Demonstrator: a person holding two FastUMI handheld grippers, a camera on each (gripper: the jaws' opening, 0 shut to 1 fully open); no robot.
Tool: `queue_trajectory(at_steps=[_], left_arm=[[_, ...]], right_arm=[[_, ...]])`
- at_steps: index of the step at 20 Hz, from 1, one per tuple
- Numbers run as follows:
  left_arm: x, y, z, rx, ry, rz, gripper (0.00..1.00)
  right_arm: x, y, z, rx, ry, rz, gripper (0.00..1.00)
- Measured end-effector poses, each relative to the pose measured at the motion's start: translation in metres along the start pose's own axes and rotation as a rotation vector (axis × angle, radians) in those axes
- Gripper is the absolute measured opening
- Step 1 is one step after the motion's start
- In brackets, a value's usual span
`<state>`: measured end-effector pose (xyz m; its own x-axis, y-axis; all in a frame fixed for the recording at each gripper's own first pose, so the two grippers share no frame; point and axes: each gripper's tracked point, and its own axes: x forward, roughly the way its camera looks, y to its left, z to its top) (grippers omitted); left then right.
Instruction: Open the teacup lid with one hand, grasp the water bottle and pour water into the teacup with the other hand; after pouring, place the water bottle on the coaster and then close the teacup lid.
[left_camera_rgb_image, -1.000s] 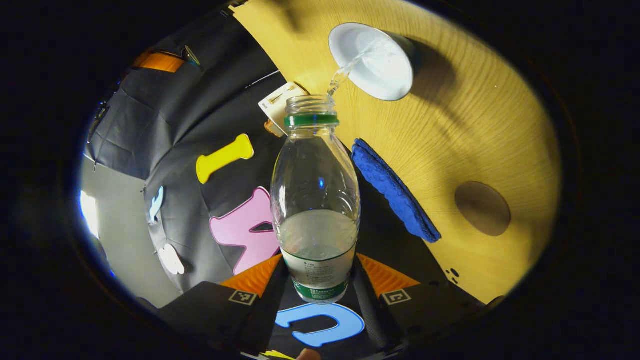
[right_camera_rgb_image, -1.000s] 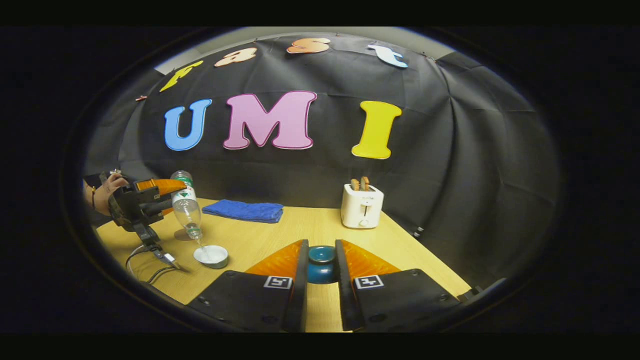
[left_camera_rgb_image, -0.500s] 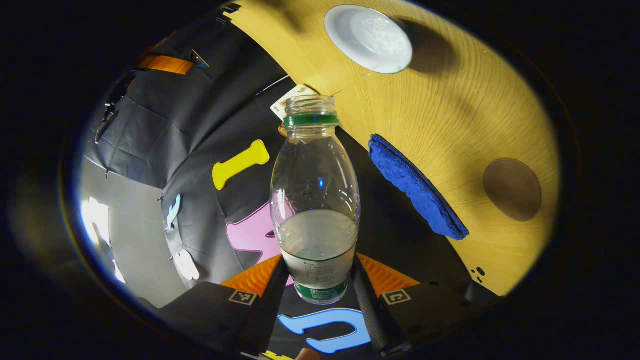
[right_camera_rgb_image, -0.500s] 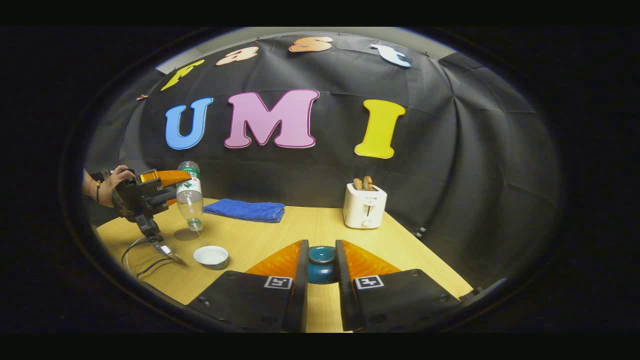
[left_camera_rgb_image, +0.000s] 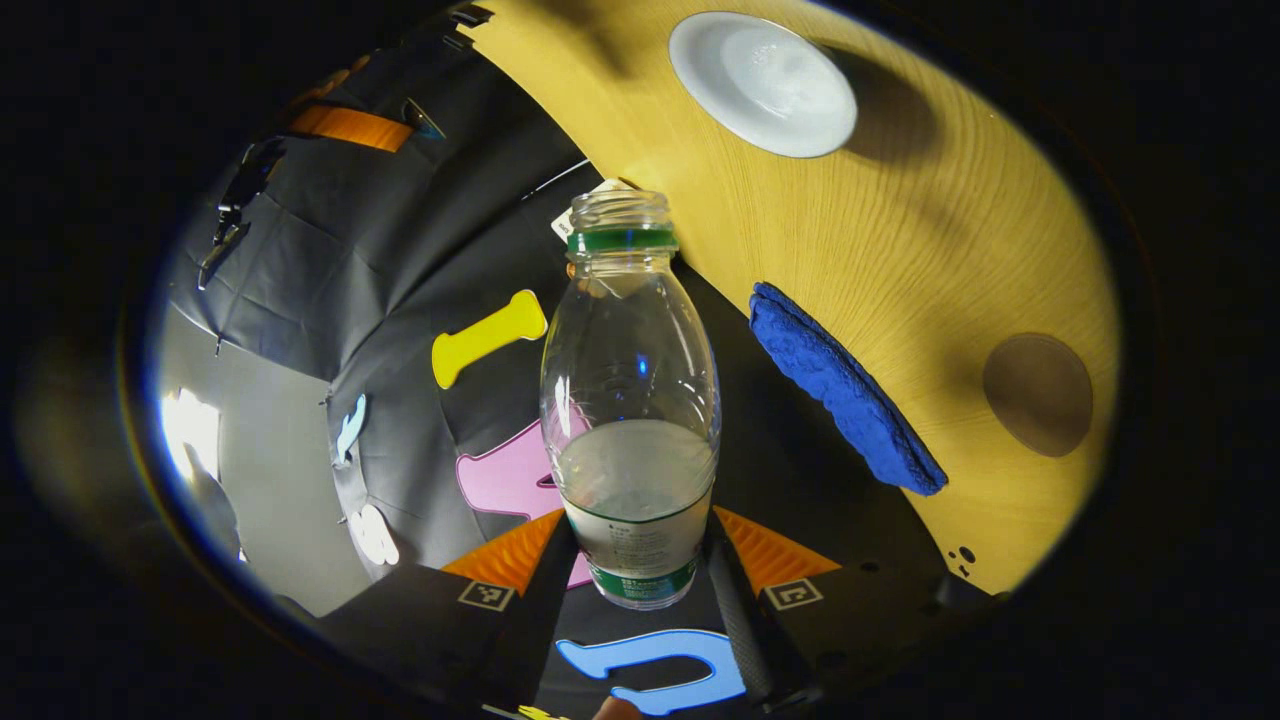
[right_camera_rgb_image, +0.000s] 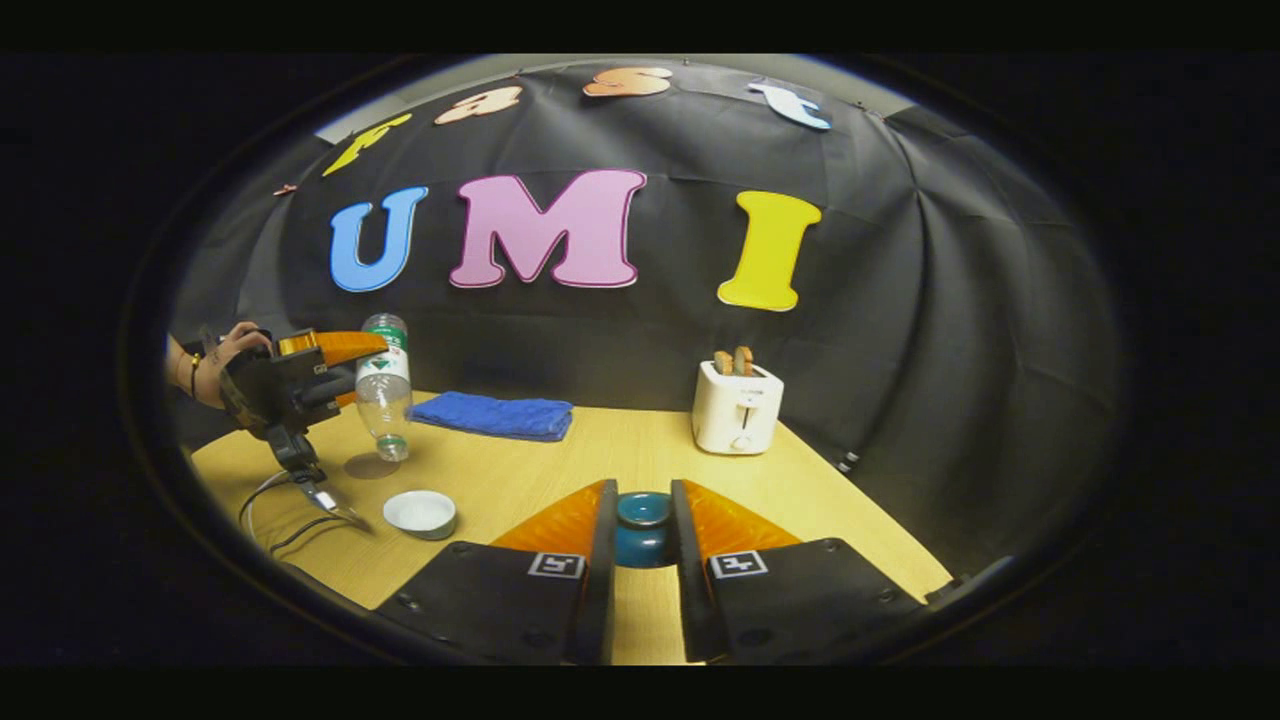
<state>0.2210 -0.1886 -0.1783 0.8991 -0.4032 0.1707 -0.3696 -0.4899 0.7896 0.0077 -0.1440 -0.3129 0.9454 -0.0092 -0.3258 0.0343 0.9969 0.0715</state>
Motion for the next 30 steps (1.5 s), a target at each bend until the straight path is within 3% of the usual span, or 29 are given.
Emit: queue_trajectory(at_steps=[3,5,15,18,22,24,26,30], left_arm=[[-0.005,-0.003,-0.007,-0.11,0.033,-0.033,0.75],[-0.013,-0.008,-0.015,-0.245,0.068,-0.081,0.75],[-0.058,-0.097,-0.01,-1.237,0.372,-0.42,0.75],[-0.063,-0.115,0.002,-1.516,0.416,-0.469,0.75],[-0.05,-0.119,0.015,-1.861,0.42,-0.466,0.76],[-0.053,-0.117,0.019,-1.971,0.403,-0.43,0.75],[-0.045,-0.113,0.019,-2.047,0.381,-0.411,0.75],[-0.04,-0.121,0.025,-2.088,0.406,-0.417,0.76]], right_arm=[[0.006,0.006,-0.002,0.001,0.012,0.003,0.31],[0.01,0.013,-0.002,0.001,0.02,0.009,0.3],[0.033,0.055,-0.005,-0.006,0.052,0.048,0.31],[0.039,0.066,-0.007,-0.009,0.063,0.058,0.31],[0.047,0.076,-0.01,-0.008,0.073,0.059,0.3],[0.05,0.078,-0.012,-0.006,0.078,0.055,0.25],[0.053,0.08,-0.014,-0.006,0.085,0.053,0.36],[0.061,0.086,-0.016,-0.004,0.095,0.053,0.36]])
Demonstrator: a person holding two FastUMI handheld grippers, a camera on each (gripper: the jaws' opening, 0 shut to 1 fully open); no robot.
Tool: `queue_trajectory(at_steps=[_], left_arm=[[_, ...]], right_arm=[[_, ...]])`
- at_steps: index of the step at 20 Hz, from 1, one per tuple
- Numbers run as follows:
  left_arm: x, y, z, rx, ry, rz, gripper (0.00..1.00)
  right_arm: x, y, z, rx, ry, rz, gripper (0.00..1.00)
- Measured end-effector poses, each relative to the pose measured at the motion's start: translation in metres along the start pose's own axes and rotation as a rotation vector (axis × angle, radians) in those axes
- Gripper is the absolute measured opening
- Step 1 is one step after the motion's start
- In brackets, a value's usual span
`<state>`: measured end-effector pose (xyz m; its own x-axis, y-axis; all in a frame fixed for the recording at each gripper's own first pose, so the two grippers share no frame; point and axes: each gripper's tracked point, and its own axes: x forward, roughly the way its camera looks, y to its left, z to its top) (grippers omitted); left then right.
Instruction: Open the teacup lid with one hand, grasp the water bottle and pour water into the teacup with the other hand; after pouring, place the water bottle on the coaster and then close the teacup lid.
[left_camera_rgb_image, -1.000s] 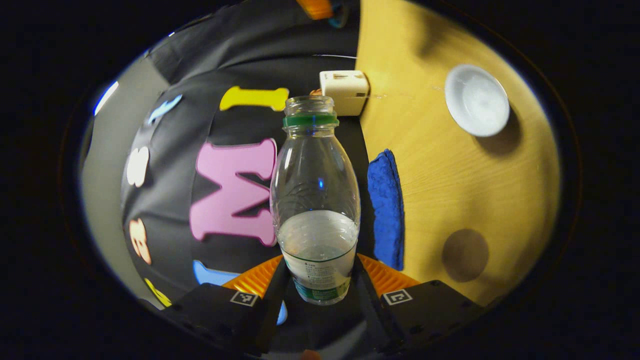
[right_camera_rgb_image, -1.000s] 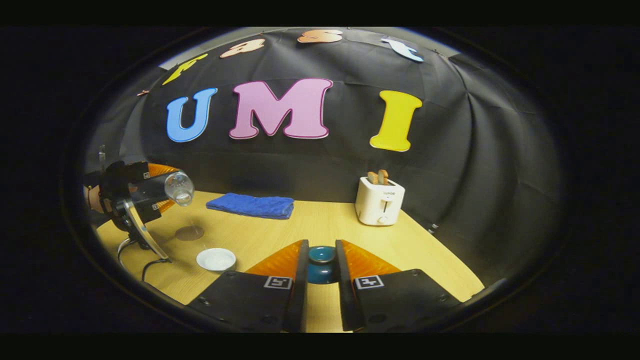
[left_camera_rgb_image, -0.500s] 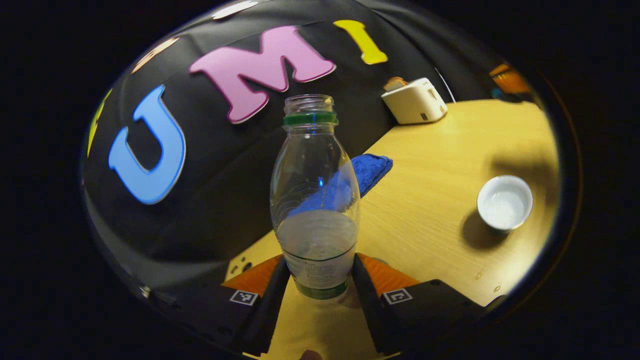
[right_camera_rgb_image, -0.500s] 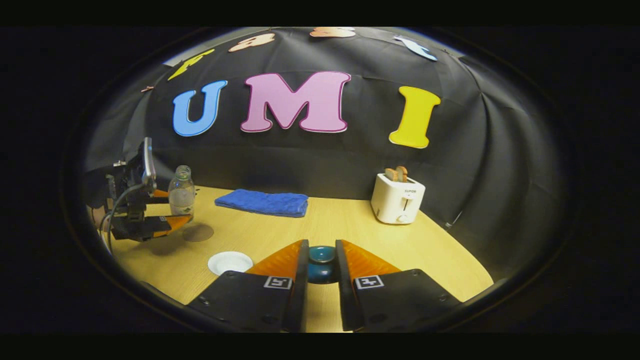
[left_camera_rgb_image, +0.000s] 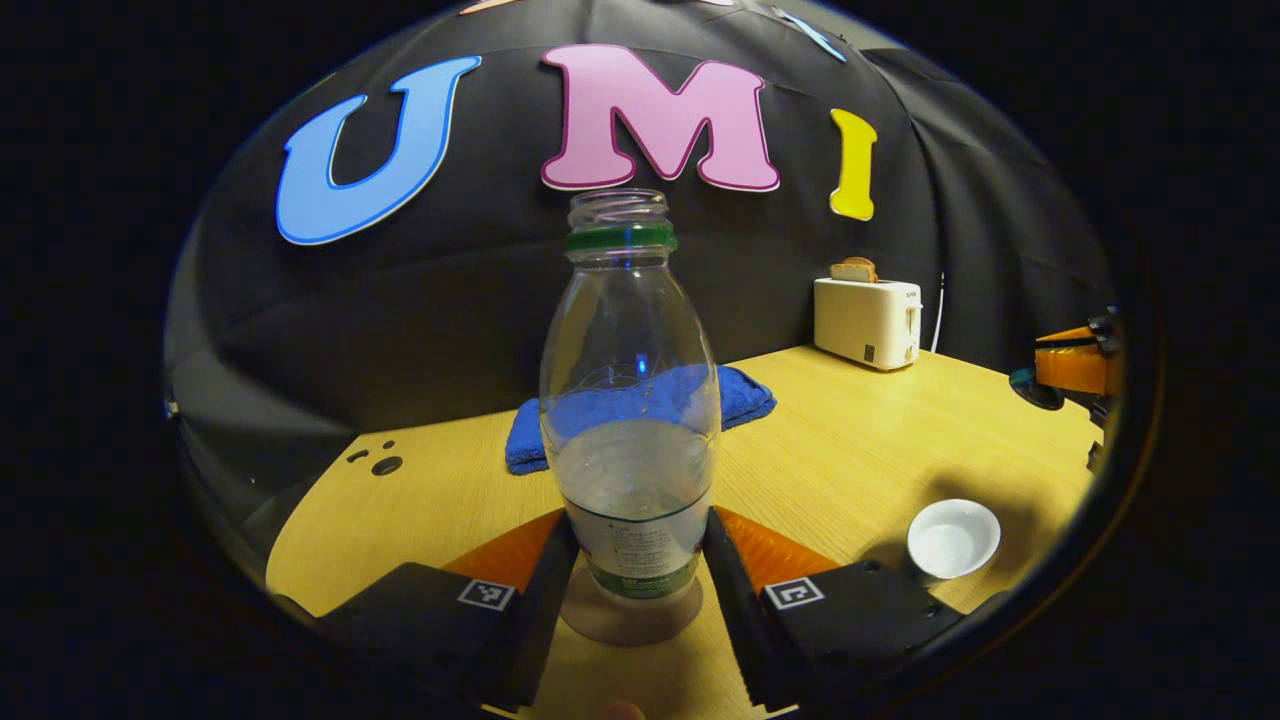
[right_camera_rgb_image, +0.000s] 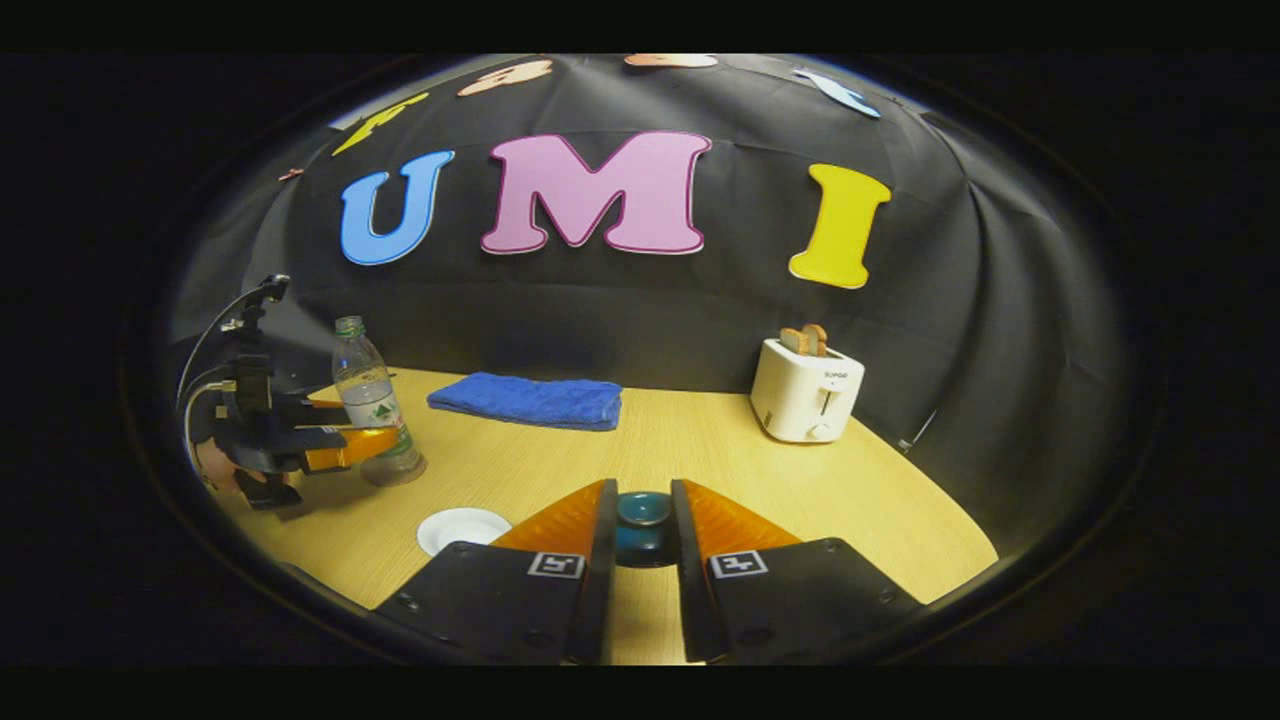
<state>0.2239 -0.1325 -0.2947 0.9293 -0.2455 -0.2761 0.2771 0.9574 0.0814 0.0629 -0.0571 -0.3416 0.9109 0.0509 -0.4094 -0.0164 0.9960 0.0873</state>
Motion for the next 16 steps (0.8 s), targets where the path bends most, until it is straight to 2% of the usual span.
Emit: queue_trajectory(at_steps=[5,8,9,10,11,12,16], left_arm=[[0.003,0.0,-0.004,-0.047,0.001,0.014,0.76],[0.004,0.003,-0.005,-0.033,0.012,0.026,0.76],[0.003,0.003,-0.005,-0.039,0.011,0.03,0.76],[0.002,0.003,-0.006,-0.048,0.009,0.033,0.76],[0.001,0.004,-0.006,-0.055,0.008,0.033,0.76],[0.001,0.003,-0.006,-0.058,0.008,0.036,0.76],[-0.001,0.002,-0.009,-0.072,0.016,0.029,0.8]], right_arm=[[0.007,0.008,-0.001,0.005,0.009,0.005,0.36],[0.011,0.013,0.0,0.007,0.01,0.014,0.36],[0.012,0.015,0.0,0.01,0.012,0.017,0.31],[0.014,0.017,0.001,0.013,0.012,0.02,0.36],[0.015,0.02,0.001,0.015,0.011,0.023,0.31],[0.015,0.022,0.002,0.018,0.011,0.028,0.31],[0.017,0.034,0.003,0.024,0.011,0.055,0.31]])
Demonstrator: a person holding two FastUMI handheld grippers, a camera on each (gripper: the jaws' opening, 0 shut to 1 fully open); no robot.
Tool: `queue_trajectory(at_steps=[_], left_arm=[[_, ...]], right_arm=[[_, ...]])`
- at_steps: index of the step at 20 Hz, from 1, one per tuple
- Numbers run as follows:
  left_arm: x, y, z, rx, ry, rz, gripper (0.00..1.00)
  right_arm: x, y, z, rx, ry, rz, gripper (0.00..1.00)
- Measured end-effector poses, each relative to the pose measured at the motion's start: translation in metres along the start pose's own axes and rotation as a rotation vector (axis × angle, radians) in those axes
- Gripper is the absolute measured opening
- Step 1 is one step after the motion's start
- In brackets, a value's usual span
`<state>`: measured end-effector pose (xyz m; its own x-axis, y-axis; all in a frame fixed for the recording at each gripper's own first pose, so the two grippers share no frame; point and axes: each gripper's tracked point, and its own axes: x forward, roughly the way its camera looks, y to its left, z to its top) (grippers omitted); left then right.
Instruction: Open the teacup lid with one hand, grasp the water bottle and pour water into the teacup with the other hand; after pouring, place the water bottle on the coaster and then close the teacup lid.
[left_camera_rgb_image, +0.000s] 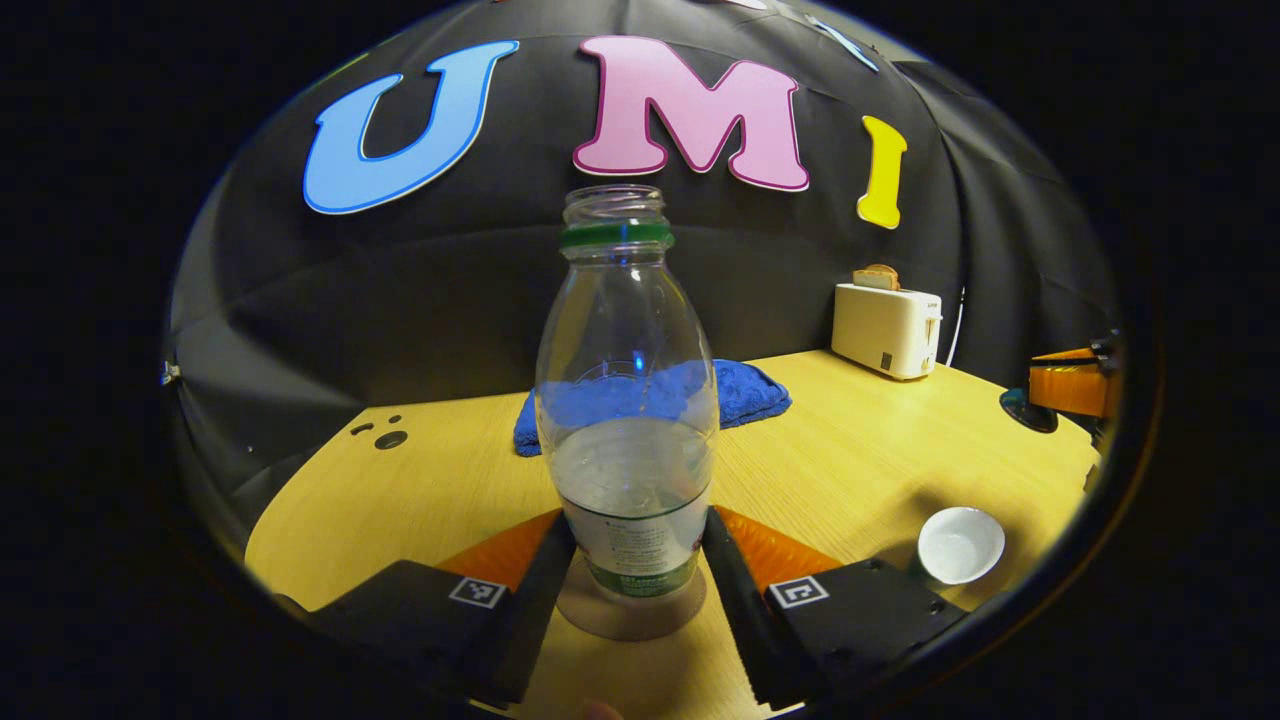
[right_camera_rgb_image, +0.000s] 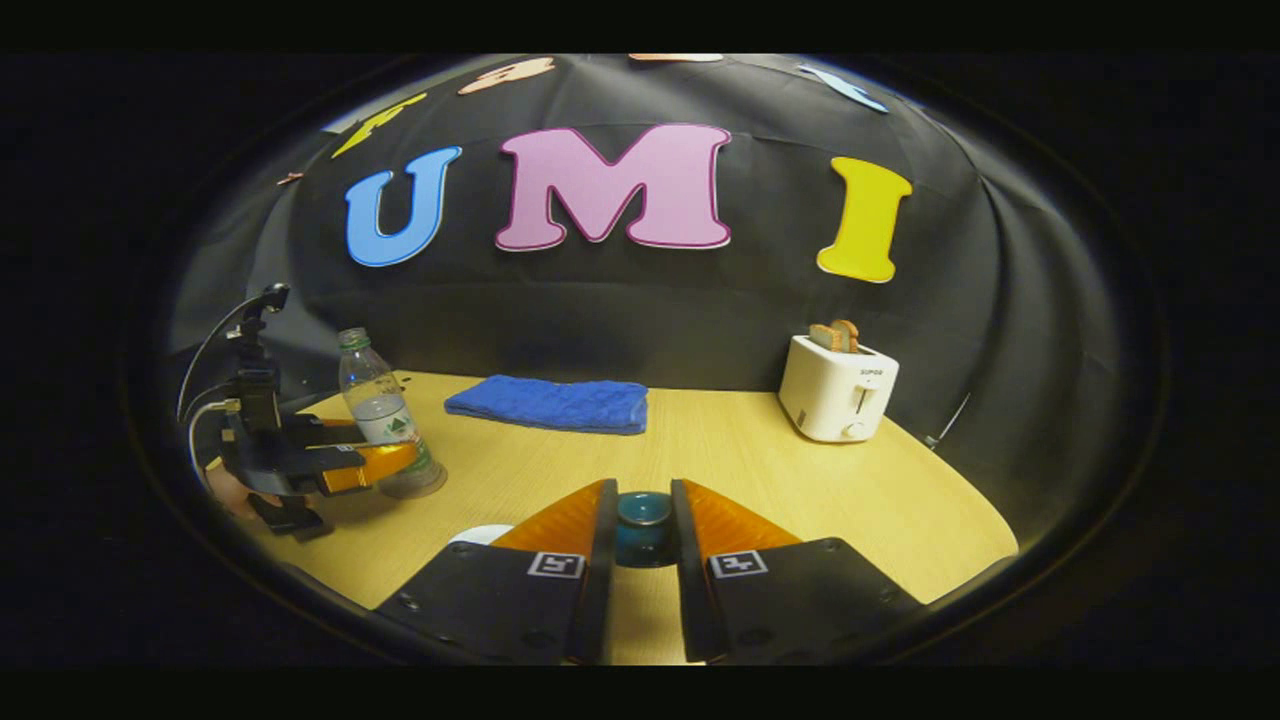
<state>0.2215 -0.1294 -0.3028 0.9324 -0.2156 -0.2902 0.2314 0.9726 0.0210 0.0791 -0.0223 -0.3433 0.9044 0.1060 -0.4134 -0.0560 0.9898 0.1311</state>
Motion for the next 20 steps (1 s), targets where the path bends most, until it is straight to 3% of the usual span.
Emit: queue_trajectory(at_steps=[1,6,8,10,11,12,13,14,20], left_arm=[[-0.001,-0.001,-0.002,-0.008,0.006,-0.004,0.8],[-0.008,0.003,-0.007,-0.026,0.02,0.009,0.92],[-0.011,0.004,-0.009,-0.036,0.022,0.011,0.92],[-0.014,0.007,-0.011,-0.047,0.029,0.018,0.92],[-0.017,0.009,-0.015,-0.052,0.035,0.02,0.92],[-0.02,0.011,-0.017,-0.051,0.037,0.024,0.92],[-0.024,0.012,-0.018,-0.043,0.037,0.025,0.92],[-0.027,0.013,-0.019,-0.03,0.034,0.024,0.92],[-0.059,0.012,-0.026,0.003,0.039,0.011,0.92]], right_arm=[[0.0,0.004,0.0,0.002,0.001,0.007,0.36],[-0.001,0.024,-0.001,0.012,0.001,0.046,0.31],[-0.001,0.036,-0.004,0.012,0.004,0.067,0.36],[-0.002,0.047,-0.009,0.013,0.01,0.088,0.31],[-0.001,0.053,-0.012,0.016,0.014,0.099,0.36],[-0.002,0.058,-0.015,0.019,0.019,0.108,0.31],[-0.002,0.064,-0.019,0.02,0.024,0.117,0.36],[-0.002,0.069,-0.023,0.02,0.027,0.126,0.31],[0.002,0.093,-0.05,0.007,0.057,0.173,0.31]])
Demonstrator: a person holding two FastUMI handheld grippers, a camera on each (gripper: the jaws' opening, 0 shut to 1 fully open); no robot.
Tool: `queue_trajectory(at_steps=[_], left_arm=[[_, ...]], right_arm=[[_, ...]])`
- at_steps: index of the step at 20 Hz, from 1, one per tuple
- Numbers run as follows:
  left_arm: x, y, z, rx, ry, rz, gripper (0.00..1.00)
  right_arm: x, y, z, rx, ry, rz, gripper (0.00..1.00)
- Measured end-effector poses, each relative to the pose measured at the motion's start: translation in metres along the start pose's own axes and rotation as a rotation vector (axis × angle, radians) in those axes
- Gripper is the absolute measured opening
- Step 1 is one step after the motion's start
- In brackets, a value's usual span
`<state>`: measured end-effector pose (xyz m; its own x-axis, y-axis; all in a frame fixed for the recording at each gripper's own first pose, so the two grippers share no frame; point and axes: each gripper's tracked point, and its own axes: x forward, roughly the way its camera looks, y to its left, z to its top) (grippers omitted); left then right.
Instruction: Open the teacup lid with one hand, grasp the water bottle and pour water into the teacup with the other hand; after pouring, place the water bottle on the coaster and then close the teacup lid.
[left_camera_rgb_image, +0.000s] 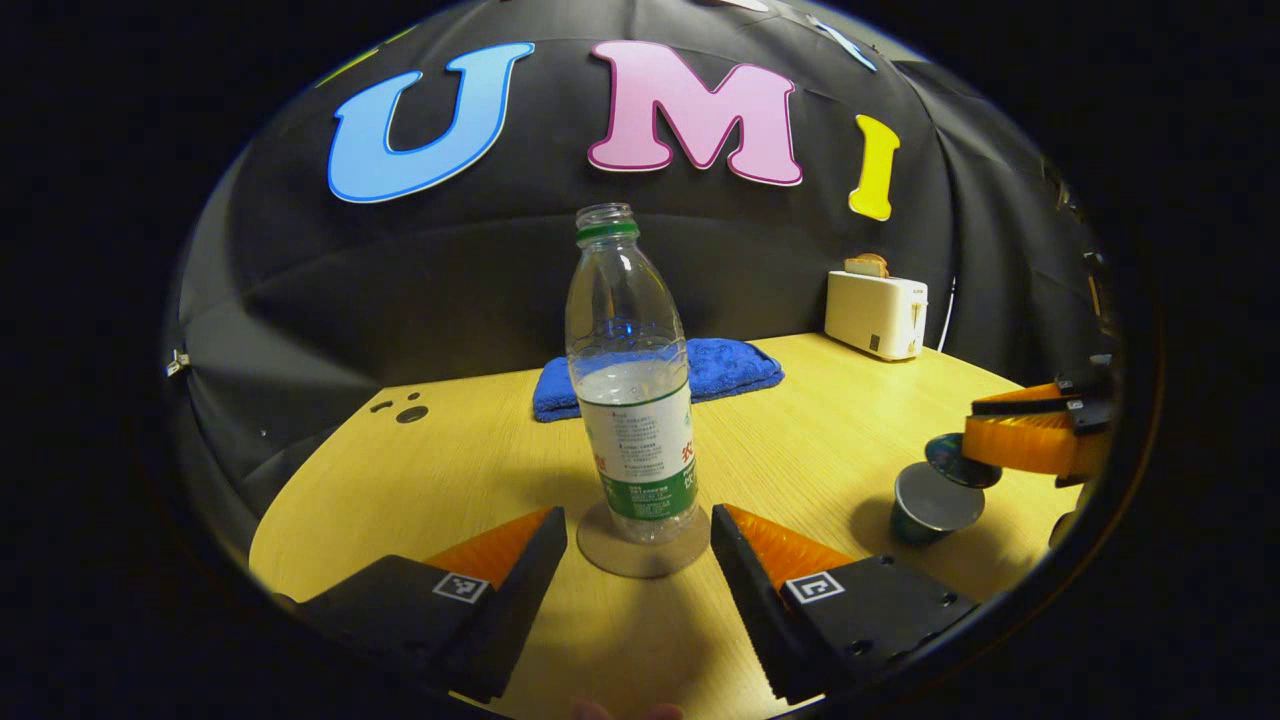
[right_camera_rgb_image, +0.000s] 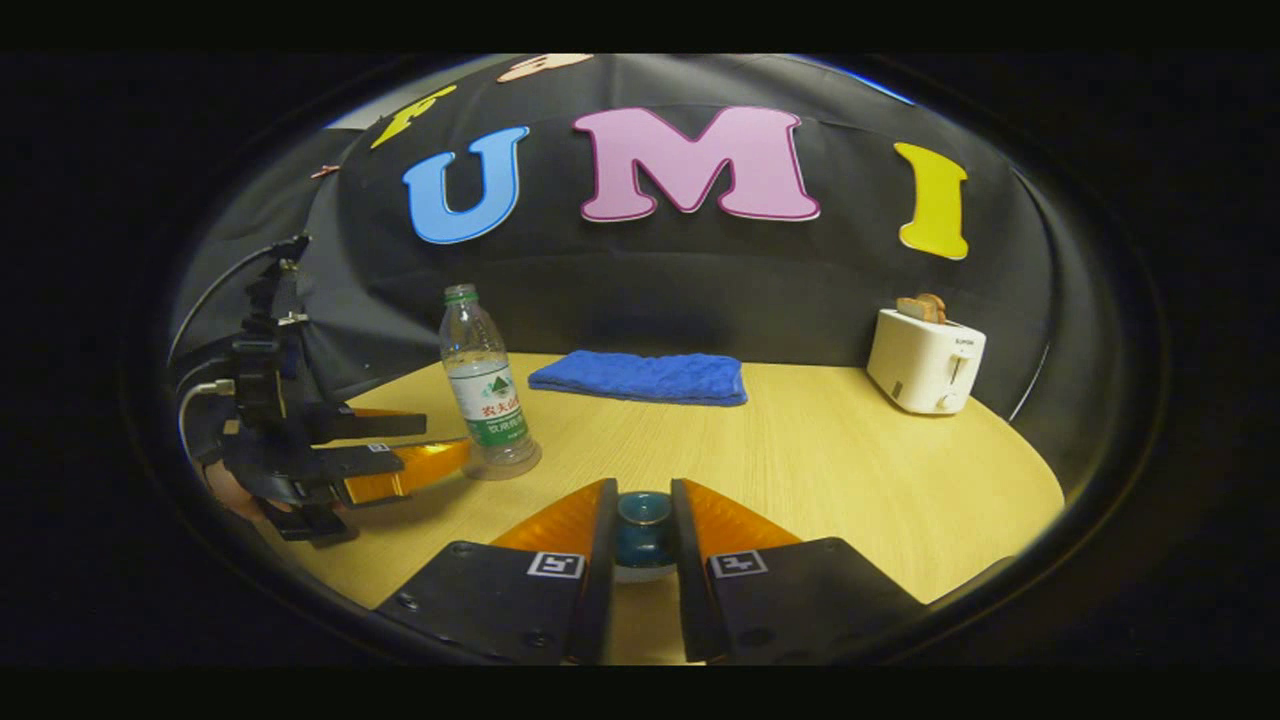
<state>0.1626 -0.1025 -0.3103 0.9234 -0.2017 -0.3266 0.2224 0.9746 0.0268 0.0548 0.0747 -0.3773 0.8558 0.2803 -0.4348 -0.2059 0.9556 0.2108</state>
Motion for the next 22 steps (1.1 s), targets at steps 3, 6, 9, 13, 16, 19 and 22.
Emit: queue_trajectory(at_steps=[3,6,9,13,16,19,22], left_arm=[[-0.017,0.003,-0.007,-0.035,0.012,0.01,0.92],[-0.027,0.007,-0.012,-0.043,0.018,0.023,0.92],[-0.034,0.01,-0.014,-0.036,0.016,0.027,0.92],[-0.043,0.014,-0.013,-0.03,0.008,0.037,0.92],[-0.052,0.015,-0.011,-0.033,0.01,0.045,0.92],[-0.066,0.013,-0.003,-0.03,0.008,0.053,0.92],[-0.084,0.013,0.01,-0.04,0.019,0.063,0.92]], right_arm=[[0.003,0.005,-0.012,-0.005,0.013,0.004,0.26],[0.006,0.004,-0.018,-0.018,0.014,-0.003,0.3],[0.008,0.005,-0.02,-0.026,0.004,0.003,0.25],[0.011,0.007,-0.021,-0.041,-0.004,0.004,0.27],[0.009,0.005,-0.023,-0.031,0.012,-0.005,0.51],[0.0,0.004,-0.012,-0.035,0.004,-0.02,0.9],[-0.018,0.002,0.019,-0.012,-0.022,-0.046,0.99]])
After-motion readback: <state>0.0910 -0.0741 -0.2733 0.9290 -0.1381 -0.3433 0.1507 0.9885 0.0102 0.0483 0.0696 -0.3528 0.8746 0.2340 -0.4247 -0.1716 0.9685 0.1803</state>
